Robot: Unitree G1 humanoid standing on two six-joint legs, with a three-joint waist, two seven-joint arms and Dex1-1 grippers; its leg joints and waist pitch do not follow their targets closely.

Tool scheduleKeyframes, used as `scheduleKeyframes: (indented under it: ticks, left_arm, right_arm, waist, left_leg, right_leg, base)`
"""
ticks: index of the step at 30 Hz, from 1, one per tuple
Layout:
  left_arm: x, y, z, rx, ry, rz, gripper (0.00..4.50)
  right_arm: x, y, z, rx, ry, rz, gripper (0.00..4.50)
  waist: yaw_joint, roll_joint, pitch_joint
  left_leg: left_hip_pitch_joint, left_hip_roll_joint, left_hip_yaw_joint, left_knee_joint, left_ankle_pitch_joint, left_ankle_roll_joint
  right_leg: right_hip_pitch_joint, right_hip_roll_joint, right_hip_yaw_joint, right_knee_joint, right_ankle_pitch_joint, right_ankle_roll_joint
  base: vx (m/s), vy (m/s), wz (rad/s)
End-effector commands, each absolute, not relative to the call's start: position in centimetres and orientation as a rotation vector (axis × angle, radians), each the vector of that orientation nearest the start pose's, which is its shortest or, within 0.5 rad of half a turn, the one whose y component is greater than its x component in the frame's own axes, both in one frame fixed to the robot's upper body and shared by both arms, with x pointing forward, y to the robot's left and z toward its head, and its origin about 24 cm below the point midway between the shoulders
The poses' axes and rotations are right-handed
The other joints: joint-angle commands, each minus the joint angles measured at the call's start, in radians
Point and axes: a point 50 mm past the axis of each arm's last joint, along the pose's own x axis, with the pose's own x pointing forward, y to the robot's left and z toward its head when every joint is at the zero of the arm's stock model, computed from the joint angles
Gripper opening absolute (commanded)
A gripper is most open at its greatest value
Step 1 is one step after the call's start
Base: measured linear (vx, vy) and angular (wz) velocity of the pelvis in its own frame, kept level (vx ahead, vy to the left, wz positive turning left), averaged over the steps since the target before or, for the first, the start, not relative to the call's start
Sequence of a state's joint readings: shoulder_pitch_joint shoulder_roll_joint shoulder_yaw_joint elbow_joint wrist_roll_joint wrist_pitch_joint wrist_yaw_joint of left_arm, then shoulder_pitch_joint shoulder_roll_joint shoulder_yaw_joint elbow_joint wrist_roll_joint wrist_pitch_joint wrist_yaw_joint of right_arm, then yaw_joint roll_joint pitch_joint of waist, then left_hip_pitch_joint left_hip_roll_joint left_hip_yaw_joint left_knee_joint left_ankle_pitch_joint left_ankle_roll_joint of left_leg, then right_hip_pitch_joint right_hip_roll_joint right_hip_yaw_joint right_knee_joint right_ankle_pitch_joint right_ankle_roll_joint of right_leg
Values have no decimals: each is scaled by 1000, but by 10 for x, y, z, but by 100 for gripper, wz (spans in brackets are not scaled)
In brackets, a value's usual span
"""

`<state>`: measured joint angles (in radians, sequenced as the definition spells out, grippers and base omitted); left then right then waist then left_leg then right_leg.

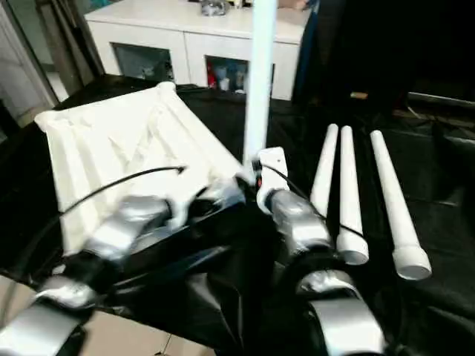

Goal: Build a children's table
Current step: Rotate leg to tighten

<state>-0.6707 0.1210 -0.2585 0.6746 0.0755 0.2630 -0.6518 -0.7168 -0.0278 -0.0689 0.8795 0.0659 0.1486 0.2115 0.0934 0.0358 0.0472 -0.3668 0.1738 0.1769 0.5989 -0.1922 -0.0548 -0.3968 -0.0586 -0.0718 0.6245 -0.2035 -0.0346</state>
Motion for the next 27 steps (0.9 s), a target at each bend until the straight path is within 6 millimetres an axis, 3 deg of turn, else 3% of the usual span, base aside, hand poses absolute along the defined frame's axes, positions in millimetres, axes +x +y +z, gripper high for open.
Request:
scheduleKeyframes:
  ticks: [1, 4, 10, 15, 18, 21, 24, 26, 27]
  left_arm:
    - [350, 76, 51, 352, 388, -764, 0]
    - [349, 75, 51, 355, 384, -789, 0]
    - [344, 82, 51, 360, 365, -873, 0]
    - [334, 97, 50, 372, 364, -991, 0]
    - [322, 108, 50, 374, 345, -1117, 0]
    - [315, 116, 52, 361, 342, -1186, 0]
    - [309, 123, 54, 371, 348, -1230, 0]
    - [307, 125, 54, 373, 349, -1245, 0]
    - [305, 128, 55, 372, 352, -1257, 0]
  right_arm:
    - [347, -73, 16, 55, 444, 420, 276]
    - [349, -67, 23, 96, 405, 469, 345]
    - [354, -73, 35, 87, 351, 571, 398]
    - [354, -95, 46, 2, 315, 735, 398]
    - [352, -114, 52, -62, 309, 842, 398]
    - [347, -126, 55, -86, 324, 924, 398]
    - [343, -133, 57, -104, 339, 999, 398]
    - [340, -135, 58, -112, 345, 1029, 398]
    - [338, -137, 59, -119, 354, 1059, 373]
  waist:
    - [-2, -7, -64]
    - [-2, -7, -60]
    - [-16, -8, -58]
    - [-21, -9, -63]
    - [-19, -7, -63]
    - [-8, -5, -63]
    - [2, -4, -60]
    - [5, -4, -61]
    - [3, -5, -60]
  left_leg:
    - [5, 55, -22, -68, -126, 36]
    - [5, 55, -22, -70, -151, 47]
    - [2, 56, -25, -74, -186, 44]
    - [-4, 57, -23, -66, -126, 83]
    - [-4, 60, -20, -64, -108, 103]
    - [-1, 65, -19, -63, -115, 108]
    - [4, 67, -17, -66, -143, 94]
    - [2, 67, -19, -68, -143, 85]
    - [1, 65, -19, -67, -144, 84]
  right_leg:
    - [52, -99, 59, -81, -115, -197]
    - [52, -102, 59, -88, -153, -194]
    - [53, -101, 58, -92, -211, -182]
    - [59, -101, 57, -79, -101, -219]
    - [56, -96, 55, -73, -51, -238]
    - [53, -97, 54, -72, -58, -243]
    - [48, -95, 56, -75, -97, -242]
    - [51, -96, 55, -73, -106, -232]
    - [50, -95, 55, -75, -111, -230]
  base:
    - [0, 0, 0]
    - [0, 0, 0]
    - [0, 0, 0]
    - [0, 0, 0]
    - [0, 0, 0]
    - [0, 0, 0]
    - [0, 0, 0]
    - [0, 0, 0]
    - [0, 0, 0]
